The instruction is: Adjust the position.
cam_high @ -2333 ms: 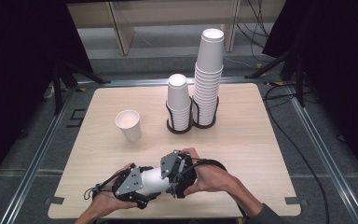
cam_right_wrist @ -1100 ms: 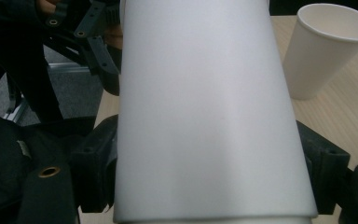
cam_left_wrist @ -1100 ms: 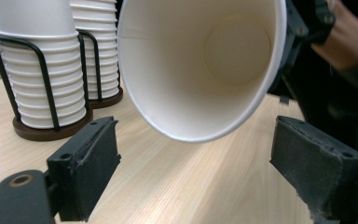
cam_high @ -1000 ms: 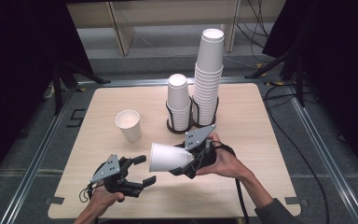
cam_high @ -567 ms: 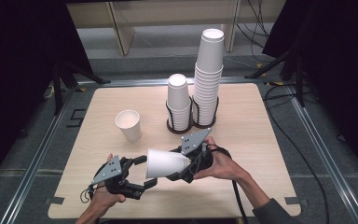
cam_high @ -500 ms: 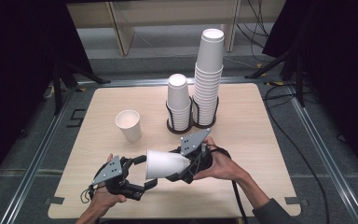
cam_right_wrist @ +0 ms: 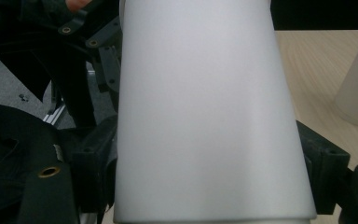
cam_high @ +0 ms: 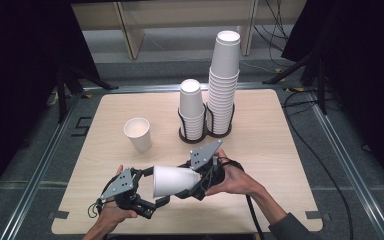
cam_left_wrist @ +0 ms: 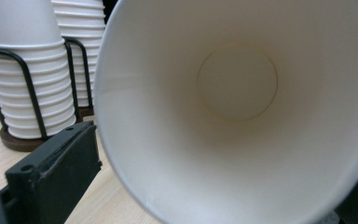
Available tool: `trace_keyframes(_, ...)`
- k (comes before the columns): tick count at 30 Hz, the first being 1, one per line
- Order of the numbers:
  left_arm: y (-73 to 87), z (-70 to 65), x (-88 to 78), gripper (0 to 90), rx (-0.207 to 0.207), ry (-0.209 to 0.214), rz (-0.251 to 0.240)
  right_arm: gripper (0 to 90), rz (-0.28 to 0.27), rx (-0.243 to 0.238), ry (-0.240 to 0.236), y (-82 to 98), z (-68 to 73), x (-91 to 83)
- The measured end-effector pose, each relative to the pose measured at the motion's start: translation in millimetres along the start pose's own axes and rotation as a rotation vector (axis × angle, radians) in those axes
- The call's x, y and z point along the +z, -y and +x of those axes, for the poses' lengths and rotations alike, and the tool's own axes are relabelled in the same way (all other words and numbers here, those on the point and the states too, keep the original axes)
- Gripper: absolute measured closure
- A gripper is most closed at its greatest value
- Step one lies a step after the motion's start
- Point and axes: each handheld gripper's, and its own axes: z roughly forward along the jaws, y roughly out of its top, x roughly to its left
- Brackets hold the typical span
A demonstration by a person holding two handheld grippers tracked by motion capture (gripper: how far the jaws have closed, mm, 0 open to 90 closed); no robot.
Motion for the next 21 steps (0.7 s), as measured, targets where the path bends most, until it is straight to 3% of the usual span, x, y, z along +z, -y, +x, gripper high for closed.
trace_keyframes(1, -0.8, -0.5, -1.1, 0.0, -0.001, -0.005, 0.009, 23.7, 0.001, -0.017, 0.005, 0.2, -0.8, 0.8)
trace_keyframes(6, -2.1, -1.8, -2.5, 0.6, -0.013, 0.008, -0.004, 23.7, -0.002, 0.004, -0.021, 2.1, 0.0, 4.4)
trace_keyframes(10, -3.5, -1.5, -4.2, 6.1, -0.004, 0.028, -0.018, 23.8, 0.0, 0.005, -0.027, 3.4, -0.4, 5.6)
trace_keyframes(15, -4.8, 0.2, -5.4, 10.5, 0.003, 0.043, -0.002, 24.0, 0.004, 0.011, -0.034, 6.0, -2.4, 5.7)
trace_keyframes(19, -5.5, 0.0, -4.0, 13.6, 0.029, 0.048, 0.033, 22.1, 0.059, -0.014, 0.013, 4.0, -0.3, 5.1)
trace_keyframes(20, -5.2, -1.1, -2.3, 14.1, 0.034, 0.043, 0.032, 21.3, 0.096, -0.012, 0.028, 2.0, 1.9, 5.3)
trace_keyframes(21, -6.1, -1.6, -3.0, 14.5, 0.048, 0.03, 0.061, 19.8, 0.119, -0.02, 0.052, -0.1, 3.5, 5.2)
